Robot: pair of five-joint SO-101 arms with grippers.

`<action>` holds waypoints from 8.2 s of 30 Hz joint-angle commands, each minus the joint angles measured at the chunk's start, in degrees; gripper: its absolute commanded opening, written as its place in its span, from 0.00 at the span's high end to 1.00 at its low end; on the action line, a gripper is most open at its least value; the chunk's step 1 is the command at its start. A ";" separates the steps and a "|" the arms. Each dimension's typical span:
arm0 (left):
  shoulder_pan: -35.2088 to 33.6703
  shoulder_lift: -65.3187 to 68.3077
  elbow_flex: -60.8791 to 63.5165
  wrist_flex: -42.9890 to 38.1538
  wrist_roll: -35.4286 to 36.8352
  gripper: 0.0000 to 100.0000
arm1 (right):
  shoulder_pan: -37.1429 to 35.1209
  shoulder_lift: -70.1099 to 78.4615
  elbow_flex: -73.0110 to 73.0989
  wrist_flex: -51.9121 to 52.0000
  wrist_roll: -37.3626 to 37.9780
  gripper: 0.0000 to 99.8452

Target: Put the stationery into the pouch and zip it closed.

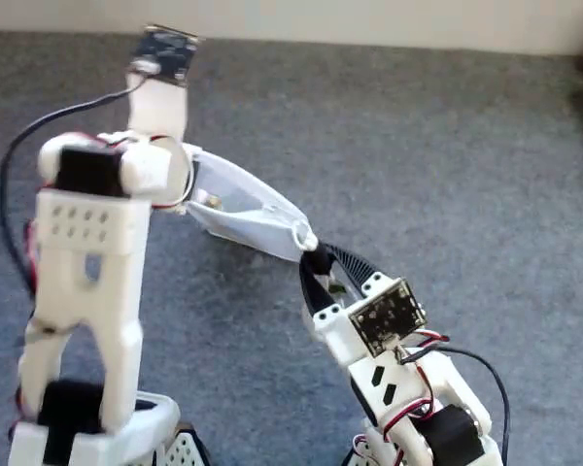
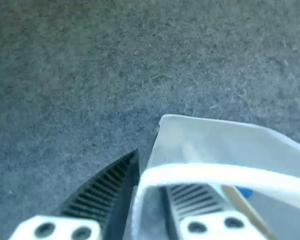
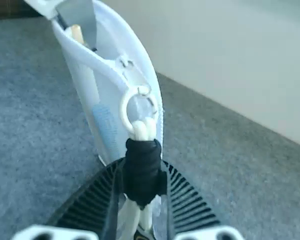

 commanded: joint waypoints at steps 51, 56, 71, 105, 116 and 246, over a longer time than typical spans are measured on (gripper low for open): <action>45.67 0.40 -15.60 1.41 -28.48 0.79 | -0.31 -0.40 -15.78 29.67 5.54 1.00; 42.77 0.40 -25.63 5.89 -21.89 0.70 | -0.31 -0.40 -15.78 29.49 5.54 1.00; 33.19 0.31 -44.79 9.67 -8.62 0.70 | -0.31 -0.40 -15.52 19.74 -0.18 1.00; 16.66 -57.80 27.38 10.20 -10.11 0.75 | -0.04 24.66 -7.16 -28.35 -10.55 1.00; -2.33 -66.77 44.70 -2.90 -12.22 0.75 | -0.22 25.19 -24.31 0.75 -10.11 1.00; 21.93 -41.10 54.37 -56.35 -0.53 0.83 | 10.51 13.49 -5.85 6.11 -12.40 1.00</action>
